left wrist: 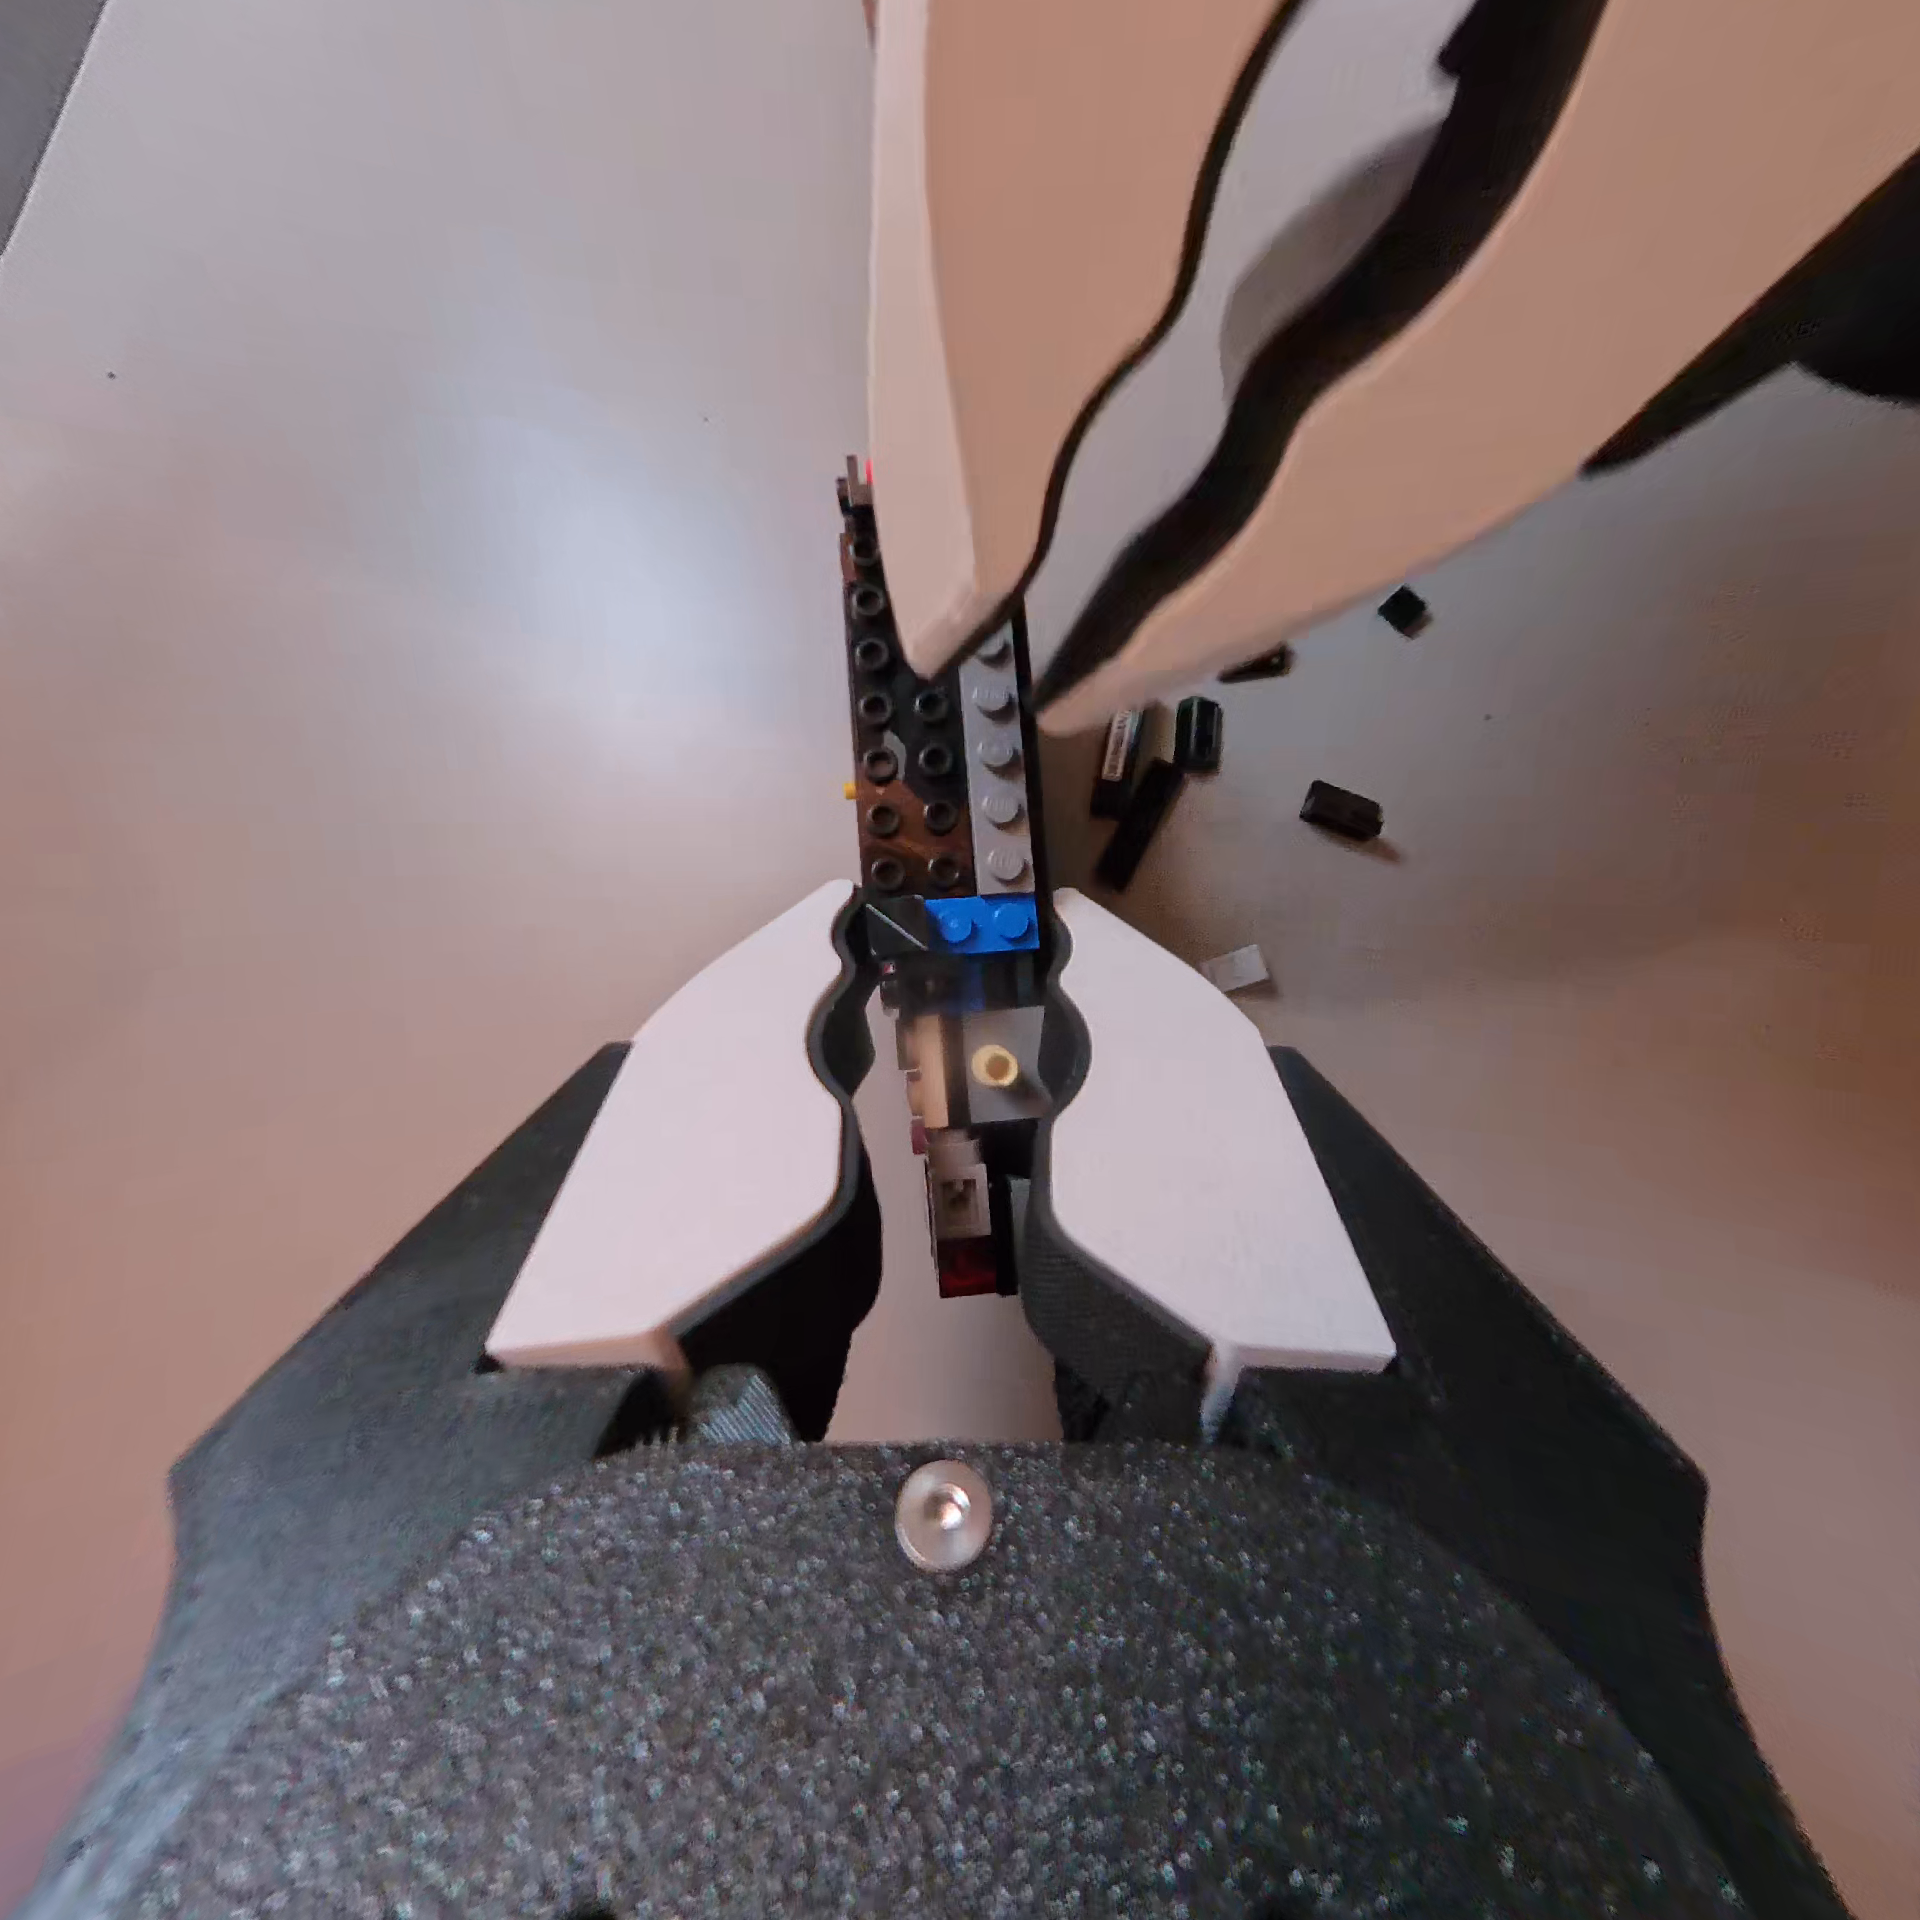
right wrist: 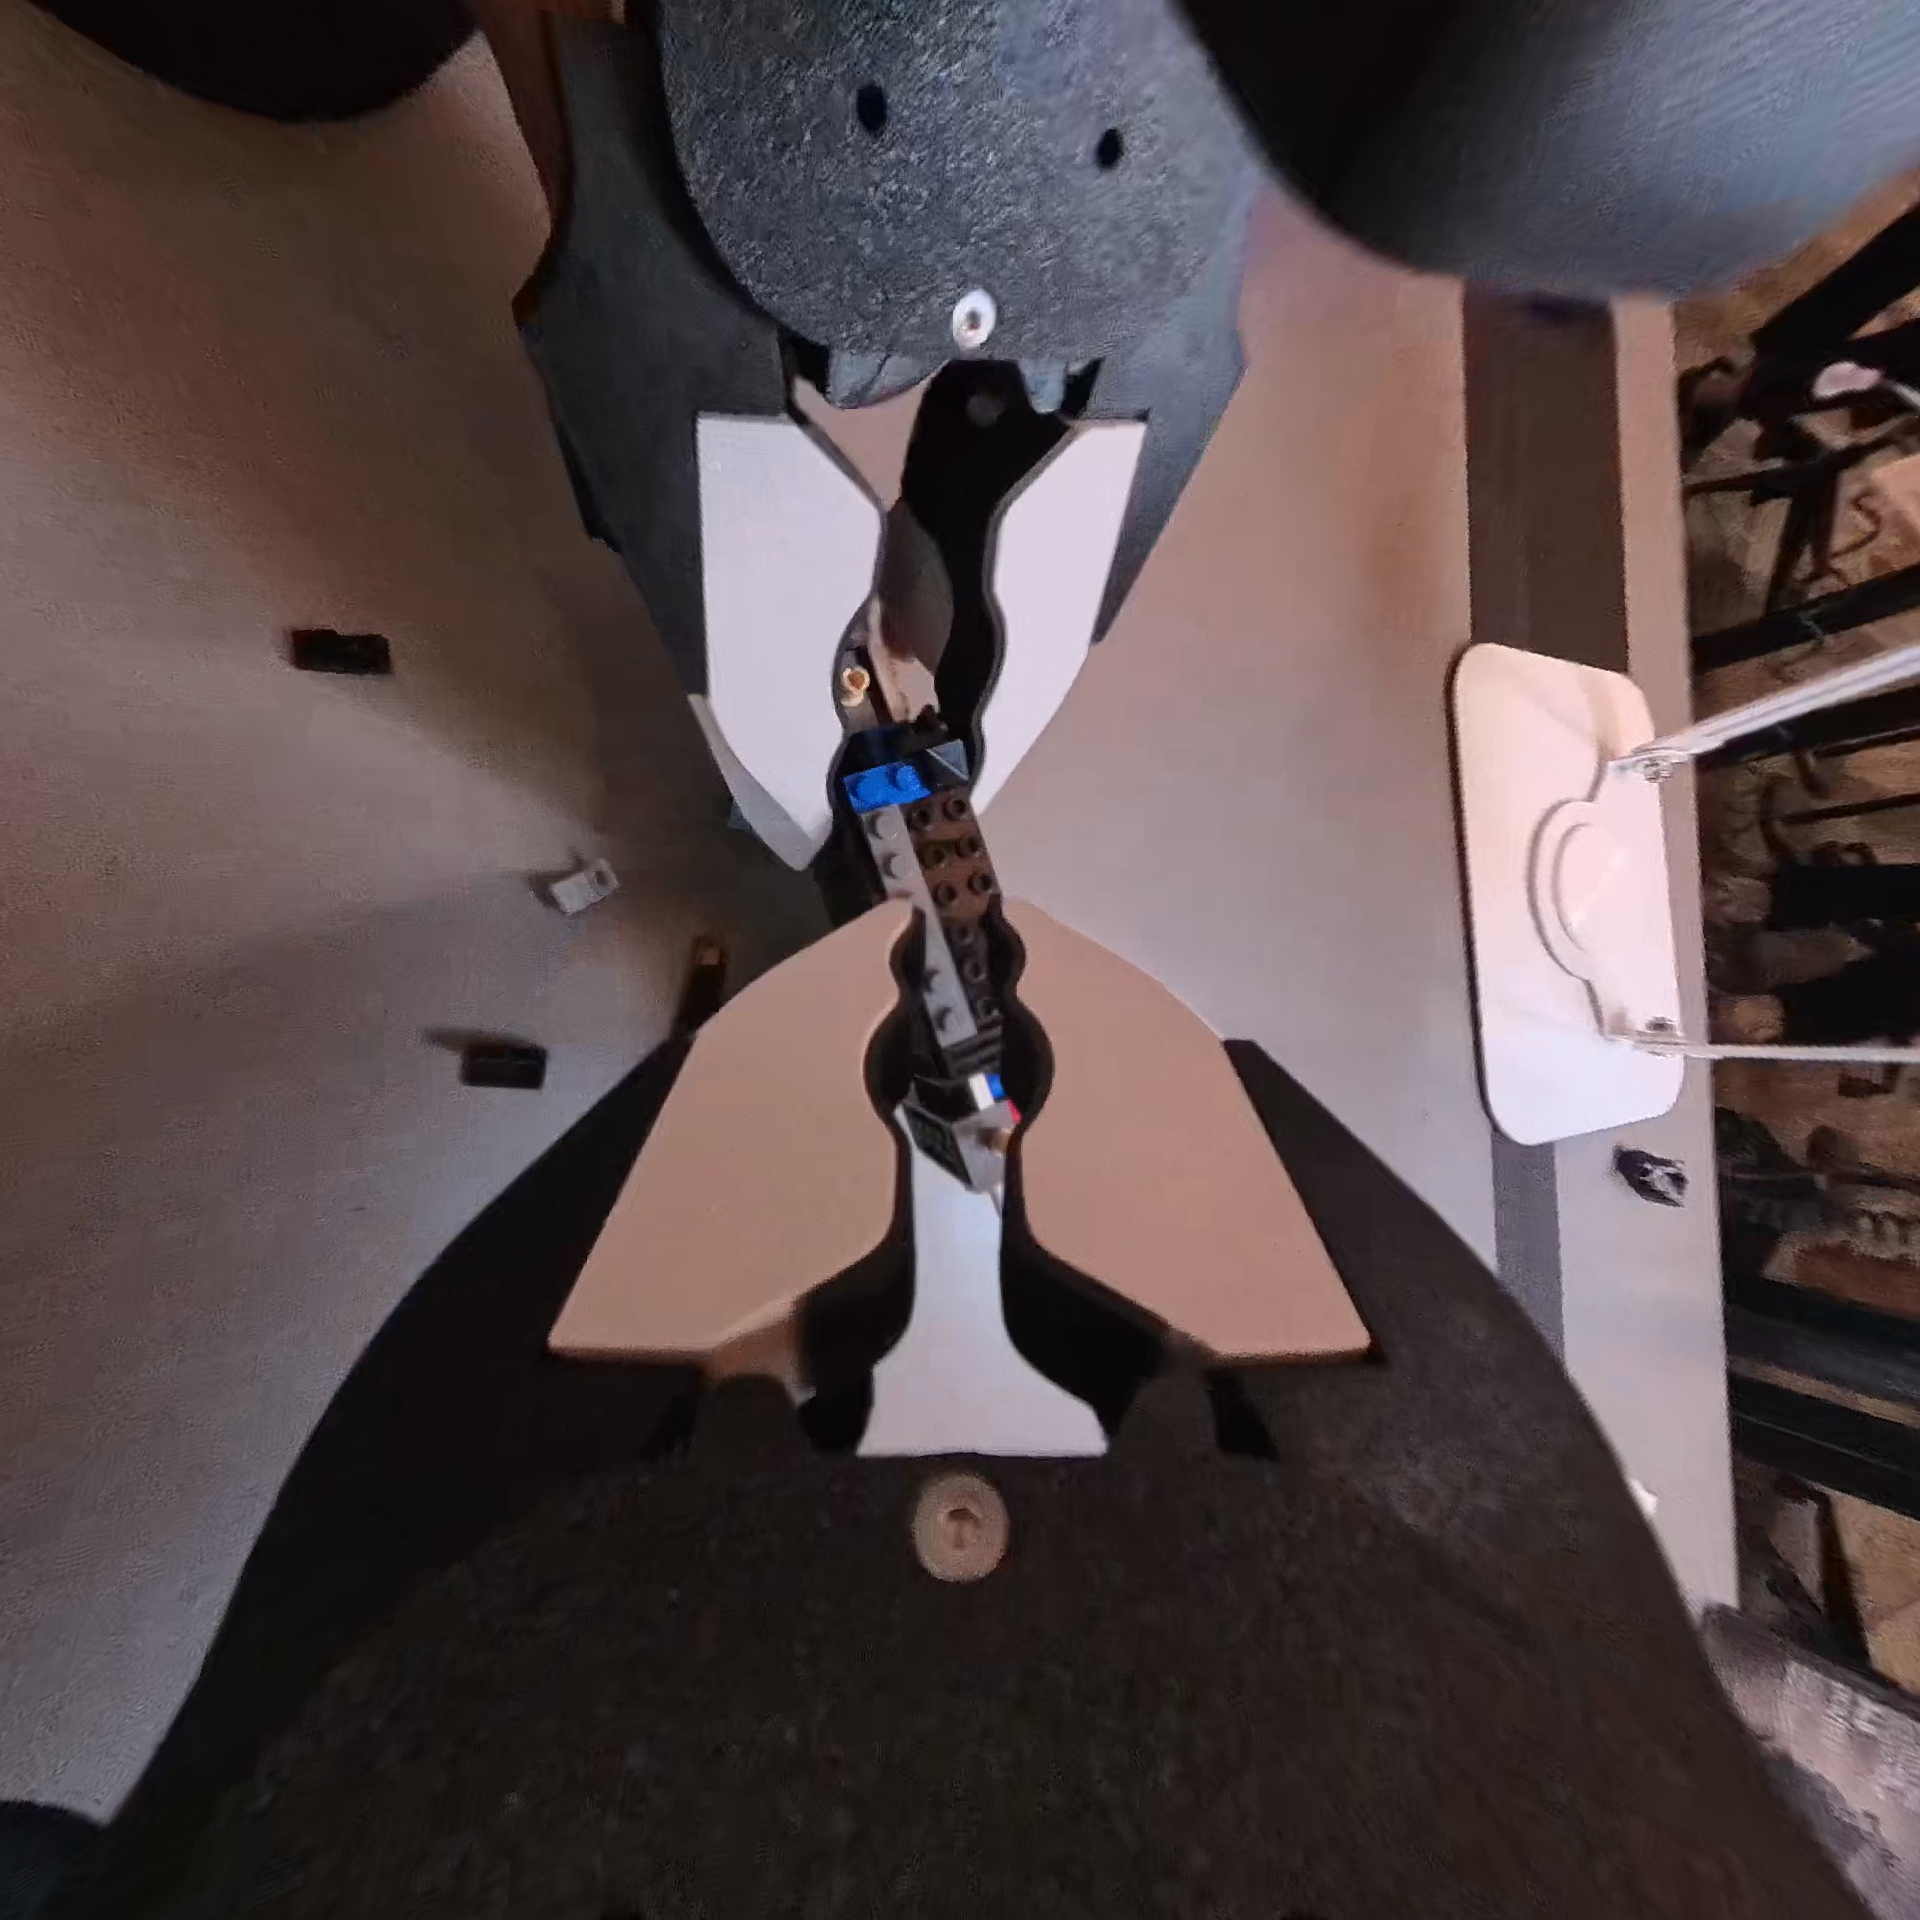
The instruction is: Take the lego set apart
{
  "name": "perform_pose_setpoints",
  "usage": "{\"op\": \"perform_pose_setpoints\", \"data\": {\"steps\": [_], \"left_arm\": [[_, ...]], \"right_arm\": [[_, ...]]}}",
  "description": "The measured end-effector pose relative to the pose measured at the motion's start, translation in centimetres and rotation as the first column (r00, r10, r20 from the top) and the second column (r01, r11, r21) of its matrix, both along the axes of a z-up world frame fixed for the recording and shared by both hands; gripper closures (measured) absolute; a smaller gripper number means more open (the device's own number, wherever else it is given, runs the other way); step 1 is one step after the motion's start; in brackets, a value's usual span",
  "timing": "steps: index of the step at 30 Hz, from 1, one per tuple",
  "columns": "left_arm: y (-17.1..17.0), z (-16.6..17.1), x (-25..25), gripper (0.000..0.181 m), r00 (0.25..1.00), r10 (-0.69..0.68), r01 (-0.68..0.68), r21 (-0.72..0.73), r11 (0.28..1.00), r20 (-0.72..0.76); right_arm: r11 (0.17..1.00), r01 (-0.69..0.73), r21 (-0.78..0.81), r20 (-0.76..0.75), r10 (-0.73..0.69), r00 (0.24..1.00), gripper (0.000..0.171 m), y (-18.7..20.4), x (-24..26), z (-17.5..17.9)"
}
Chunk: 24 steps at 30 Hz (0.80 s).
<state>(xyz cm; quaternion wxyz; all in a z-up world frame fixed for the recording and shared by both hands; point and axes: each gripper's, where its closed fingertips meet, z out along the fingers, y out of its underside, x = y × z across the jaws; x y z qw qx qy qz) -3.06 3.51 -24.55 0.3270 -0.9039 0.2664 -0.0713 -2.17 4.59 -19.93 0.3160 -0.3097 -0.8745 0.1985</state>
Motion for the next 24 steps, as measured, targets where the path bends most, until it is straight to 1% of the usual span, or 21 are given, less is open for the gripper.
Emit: {"op": "perform_pose_setpoints", "data": {"steps": [2,3,5,6,8,11,13,14,17,19,22,24], "left_arm": [[-0.3,0.6,0.4,0.152,0.998,-0.019,0.020,-0.008,1.000,0.065],[-0.5,0.9,0.5,0.152,0.995,-0.023,0.024,-0.009,1.000,0.099],[-0.9,1.1,0.6,0.152,0.982,-0.036,0.040,-0.014,0.999,0.183],[-1.1,1.4,0.7,0.152,0.970,-0.038,0.044,-0.018,0.999,0.240],[-1.5,2.1,1.0,0.152,0.925,-0.056,0.070,-0.022,0.997,0.376],[-2.0,4.0,1.5,0.152,0.807,-0.082,0.117,-0.021,0.993,0.584],[-2.2,4.7,1.5,0.152,0.757,-0.090,0.131,-0.016,0.991,0.647],[-2.2,4.8,1.4,0.152,0.749,-0.092,0.134,-0.014,0.991,0.656],[-2.2,4.5,1.5,0.152,0.766,-0.098,0.135,-0.010,0.991,0.635],[-2.1,3.8,1.6,0.152,0.818,-0.100,0.130,-0.011,0.991,0.567],[-1.7,2.5,1.8,0.152,0.933,-0.118,0.121,0.014,0.993,0.341],[-1.4,2.4,2.1,0.152,0.972,-0.122,0.116,0.043,0.992,0.199]], "right_arm": [[0.998,-0.006,-0.068,0.034,0.008,0.999,0.153,-0.4,0.2,-0.4],[0.992,-0.002,-0.128,0.027,0.006,1.000,0.152,-0.5,0.1,0.0],[0.961,0.009,-0.276,0.013,-0.005,1.000,0.151,-0.8,0.3,1.5],[0.945,0.010,-0.326,-0.008,-0.013,1.000,0.151,-0.7,0.4,2.5],[0.921,0.011,-0.391,-0.032,-0.026,0.999,0.150,-0.7,1.0,3.9],[0.872,0.022,-0.488,-0.057,-0.057,0.997,0.149,-0.6,1.8,5.5],[0.849,0.036,-0.527,-0.076,-0.090,0.993,0.148,-0.1,2.2,6.2],[0.847,0.047,-0.529,-0.083,-0.107,0.991,0.147,0.3,2.3,6.3],[0.869,0.083,-0.488,-0.096,-0.148,0.984,0.135,1.5,2.5,6.1],[0.904,0.090,-0.417,-0.072,-0.132,0.989,0.131,1.9,2.6,5.6],[0.970,0.040,-0.238,0.025,-0.035,0.999,0.128,0.9,2.6,4.2],[0.995,-0.020,-0.100,0.111,0.032,0.993,0.126,-0.3,2.6,2.5]]}}
